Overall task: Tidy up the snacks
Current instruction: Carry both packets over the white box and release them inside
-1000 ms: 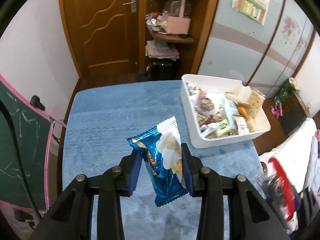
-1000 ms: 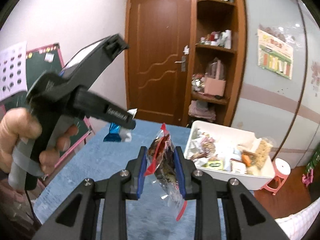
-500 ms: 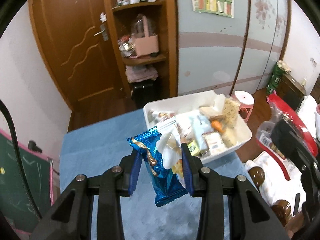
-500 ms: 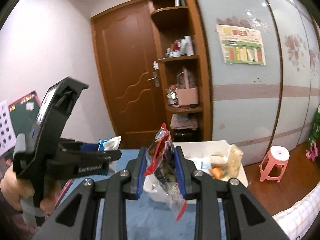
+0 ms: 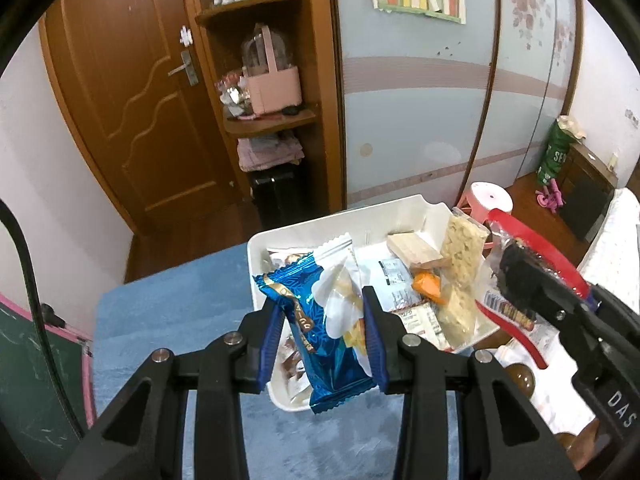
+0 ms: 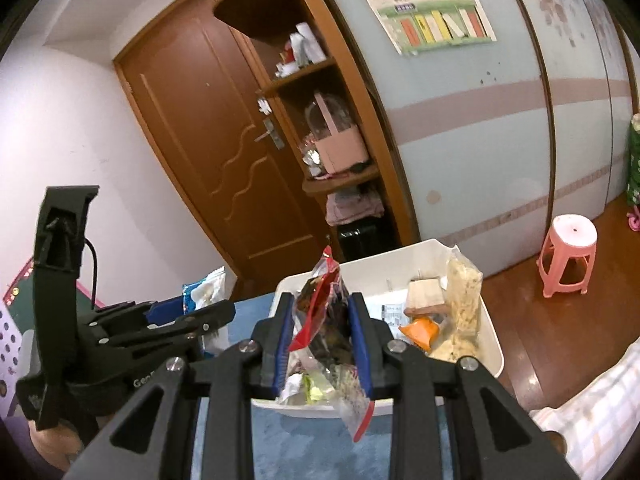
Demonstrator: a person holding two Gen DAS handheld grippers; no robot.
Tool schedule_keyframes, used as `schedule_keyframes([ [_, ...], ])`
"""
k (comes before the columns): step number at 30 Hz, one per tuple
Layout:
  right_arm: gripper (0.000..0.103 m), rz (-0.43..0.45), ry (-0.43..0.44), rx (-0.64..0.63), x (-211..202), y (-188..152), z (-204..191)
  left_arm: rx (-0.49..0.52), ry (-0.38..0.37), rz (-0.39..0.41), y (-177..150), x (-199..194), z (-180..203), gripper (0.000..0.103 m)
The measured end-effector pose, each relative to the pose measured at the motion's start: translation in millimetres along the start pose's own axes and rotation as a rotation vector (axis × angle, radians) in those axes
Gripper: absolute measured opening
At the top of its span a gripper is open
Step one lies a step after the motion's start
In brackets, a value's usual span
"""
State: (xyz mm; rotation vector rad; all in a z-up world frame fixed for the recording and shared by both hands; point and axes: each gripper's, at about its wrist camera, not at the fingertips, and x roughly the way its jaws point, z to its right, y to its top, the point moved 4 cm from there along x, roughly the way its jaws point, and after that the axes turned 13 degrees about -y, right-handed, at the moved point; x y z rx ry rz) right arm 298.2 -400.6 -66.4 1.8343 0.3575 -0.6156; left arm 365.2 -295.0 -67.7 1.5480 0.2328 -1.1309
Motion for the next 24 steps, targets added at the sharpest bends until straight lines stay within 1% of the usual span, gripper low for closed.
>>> schedule_keyframes([
  [5, 0.028, -0.031, 0.003, 0.02, 26.5, 4.8, -0.4, -0.015, 0.012, -0.027, 2.4, 36.7, -9.5, 0.036],
  [10, 0.028, -0.051, -0.009, 0.033, 51.1, 12.3, -0.3, -0.063, 0.001, -0.07, 1.6, 71.0, -22.7, 0.036],
  [16, 0.028, -0.084, -0.037, 0.04, 79.7, 15.2, 1.6, -0.075, 0.002, -0.097, -1.9, 100.0, -28.2, 0.037],
  [19, 0.031, -0.112, -0.044, 0.043, 93.2, 13.1, 2.6, -0.09, 0.002, -0.107, -5.0, 110.0, -30.1, 0.037],
  [21, 0.031, -0.131, -0.048, 0.053, 101.9, 11.4, 4.4, -0.104, 0.001, -0.109, -6.2, 114.9, -32.9, 0.042],
  [22, 0.031, -0.137, -0.052, 0.055, 106.0, 10.7, 5.4, -0.111, -0.003, -0.109, -7.0, 116.5, -34.0, 0.056],
  [23, 0.031, -0.142, -0.055, 0.055, 108.9, 10.2, 6.2, -0.121, -0.016, -0.112, -7.9, 119.7, -35.4, 0.067],
  [24, 0.032, -0.148, -0.066, 0.056, 111.6, 8.8, 8.0, -0.127, -0.023, -0.112, -8.6, 120.8, -36.4, 0.088],
])
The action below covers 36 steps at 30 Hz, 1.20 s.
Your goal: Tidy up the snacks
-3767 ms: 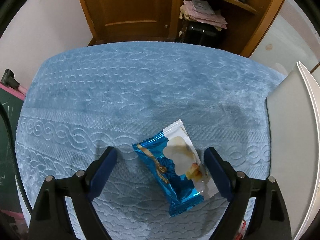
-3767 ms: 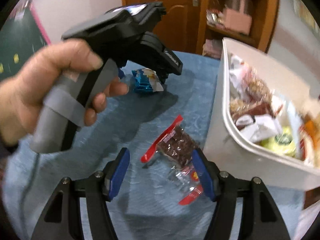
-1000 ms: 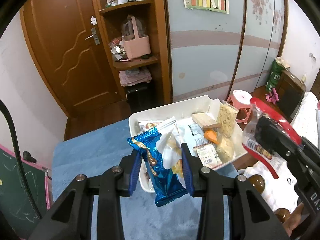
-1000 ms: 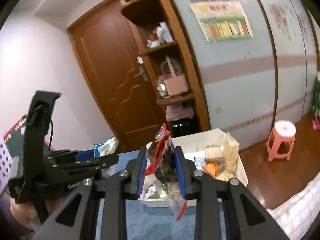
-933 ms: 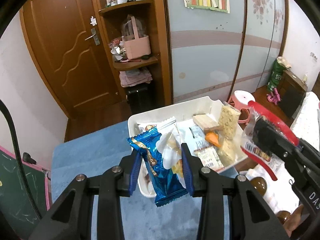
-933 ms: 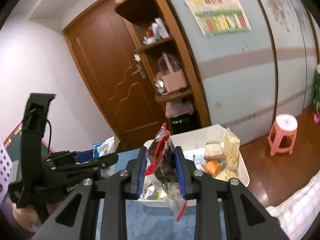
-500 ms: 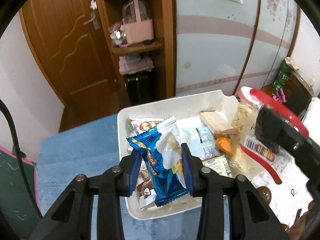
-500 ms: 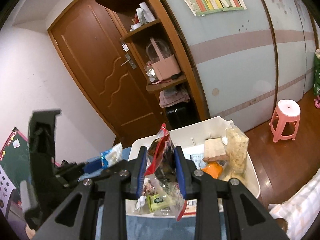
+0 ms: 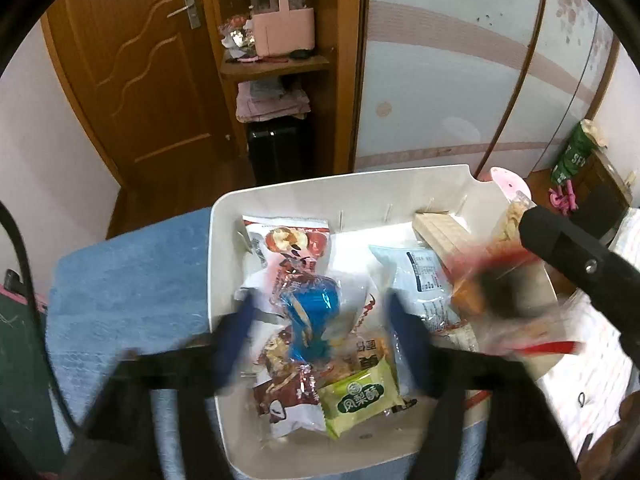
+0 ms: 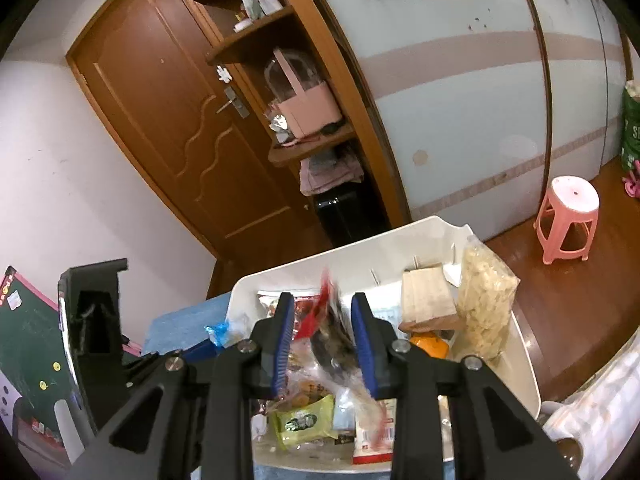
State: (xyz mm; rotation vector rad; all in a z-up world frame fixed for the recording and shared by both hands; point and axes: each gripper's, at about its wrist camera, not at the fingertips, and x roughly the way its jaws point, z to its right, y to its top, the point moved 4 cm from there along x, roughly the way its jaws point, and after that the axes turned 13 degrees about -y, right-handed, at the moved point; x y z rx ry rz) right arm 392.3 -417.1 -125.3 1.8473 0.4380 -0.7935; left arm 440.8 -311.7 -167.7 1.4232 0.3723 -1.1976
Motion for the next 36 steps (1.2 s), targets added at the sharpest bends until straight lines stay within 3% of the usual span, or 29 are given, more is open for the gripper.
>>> schedule_keyframes([
  [1, 0.033, -0.006, -0.008, 0.001, 2.3, -0.6, 1.1, -0.004, -0.007, 0.004, -0.1, 0.4, -1.0, 0.094],
  [7, 0.034, -0.039, -0.037, -0.021, 10.0, -8.1, 1.4, -0.005, -0.011, -0.044, -5.6, 5.9, -4.1, 0.094],
  [18, 0.035, -0.038, -0.069, -0.056, -4.4, -12.4, -9.9, -0.033, -0.019, -0.036, -18.6, -19.4, -11.9, 0.094],
  [23, 0.054, -0.018, -0.09, -0.091, -22.0, -19.2, -20.5, -0.055, -0.014, -0.023, -32.5, -46.1, -21.7, 0.097],
  [25, 0.055, -0.015, -0.096, -0.097, -30.8, -23.7, -24.5, -0.053, 0.02, -0.013, -41.2, -62.8, -27.7, 0.102],
  [36, 0.055, -0.035, -0.092, -0.173, -87.6, -75.2, -55.3, -0.067, 0.089, 0.041, -99.9, -163.1, -55.6, 0.102],
])
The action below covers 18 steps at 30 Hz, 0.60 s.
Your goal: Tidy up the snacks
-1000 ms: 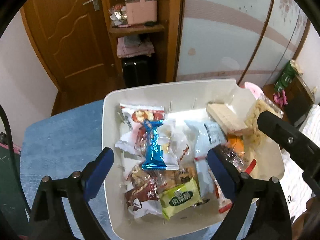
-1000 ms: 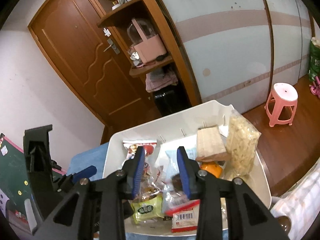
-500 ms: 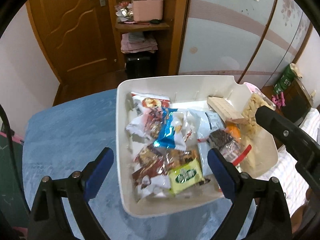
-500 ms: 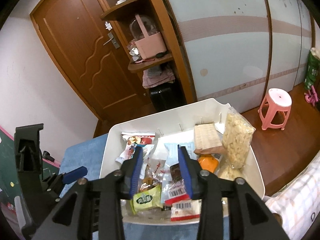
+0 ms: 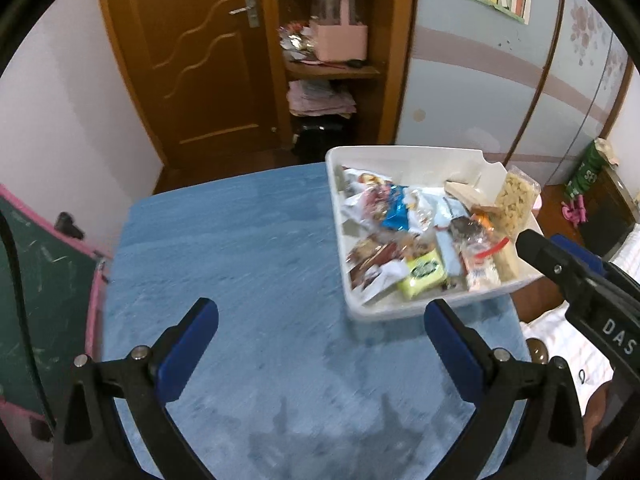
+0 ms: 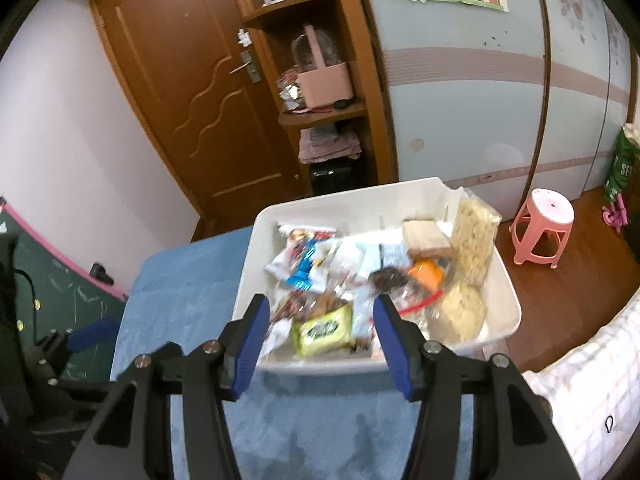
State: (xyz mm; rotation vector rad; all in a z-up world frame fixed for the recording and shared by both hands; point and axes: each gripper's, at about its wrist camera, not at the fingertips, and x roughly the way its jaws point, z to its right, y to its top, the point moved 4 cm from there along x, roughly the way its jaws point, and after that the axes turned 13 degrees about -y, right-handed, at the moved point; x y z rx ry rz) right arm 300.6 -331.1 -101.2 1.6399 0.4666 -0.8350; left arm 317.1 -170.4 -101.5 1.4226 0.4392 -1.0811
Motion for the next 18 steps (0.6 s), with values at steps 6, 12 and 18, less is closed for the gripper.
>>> schedule_keyframes([
  [6, 0.055, -0.014, 0.024, -0.039, -33.7, -31.0, -23.2, 0.0, 0.035, 0.031, -38.1, -57.6, -12.6, 0.102],
  [12, 0.055, 0.001, 0.058, -0.109, -73.4, -64.7, -48.0, -0.011, 0.058, 0.078, -75.6, -106.9, -20.0, 0.102],
  [18, 0.055, 0.01, 0.076, -0.159, -105.6, -97.9, -64.6, -0.02, 0.113, 0.119, -112.0, -142.5, -26.3, 0.102],
])
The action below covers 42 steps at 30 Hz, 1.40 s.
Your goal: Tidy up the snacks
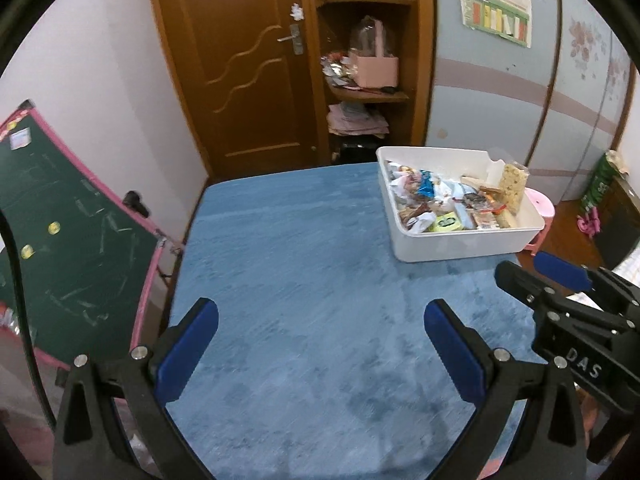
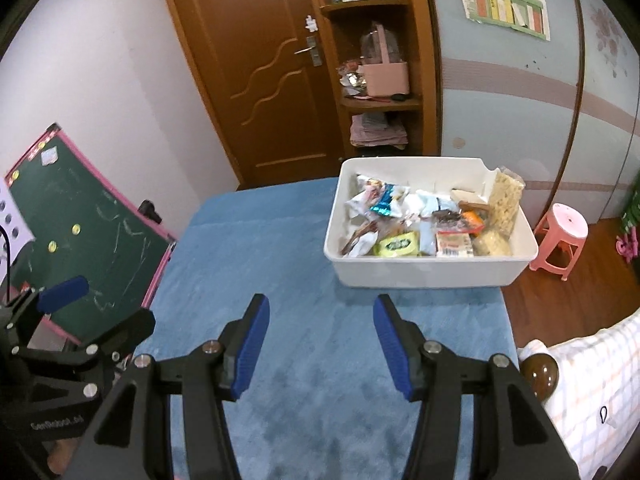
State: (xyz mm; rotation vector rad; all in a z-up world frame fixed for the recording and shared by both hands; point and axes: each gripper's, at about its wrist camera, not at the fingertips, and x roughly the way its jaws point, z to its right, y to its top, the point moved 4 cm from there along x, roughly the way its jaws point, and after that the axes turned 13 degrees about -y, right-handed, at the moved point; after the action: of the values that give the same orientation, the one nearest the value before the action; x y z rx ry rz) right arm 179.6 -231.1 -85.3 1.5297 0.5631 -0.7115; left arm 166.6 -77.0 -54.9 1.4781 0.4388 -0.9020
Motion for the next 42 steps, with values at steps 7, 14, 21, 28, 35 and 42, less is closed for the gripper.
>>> schedule_keyframes([
  [7, 0.055, 0.047, 0.035, 0.011, -44.6, -16.9, -11.8, -0.065, 0.048, 0.02, -34.6, -32.8, -14.7, 0.102],
  [14, 0.069, 0.078, 0.03, 0.037, -71.0, -28.8, -14.9, -0.13, 0.142, 0.066, -49.3, -57.9, -29.4, 0.102],
  [21, 0.069, 0.072, 0.004, 0.027, -74.8, -29.7, -18.4, -0.162, 0.127, 0.075, -48.2, -62.6, -38.8, 0.102],
  [28, 0.069, 0.106, -0.046, 0.011, -83.7, -32.2, -21.6, -0.136, 0.089, 0.086, -45.8, -60.7, -29.6, 0.102],
  [35, 0.07, 0.083, -0.072, -0.015, -79.1, -39.3, -27.8, -0.1, 0.054, 0.097, -46.8, -60.5, -15.5, 0.102],
  [42, 0.07, 0.071, -0.092, -0.013, -75.3, -42.8, -25.0, -0.116, 0.04, 0.077, -49.6, -55.1, -14.1, 0.102],
])
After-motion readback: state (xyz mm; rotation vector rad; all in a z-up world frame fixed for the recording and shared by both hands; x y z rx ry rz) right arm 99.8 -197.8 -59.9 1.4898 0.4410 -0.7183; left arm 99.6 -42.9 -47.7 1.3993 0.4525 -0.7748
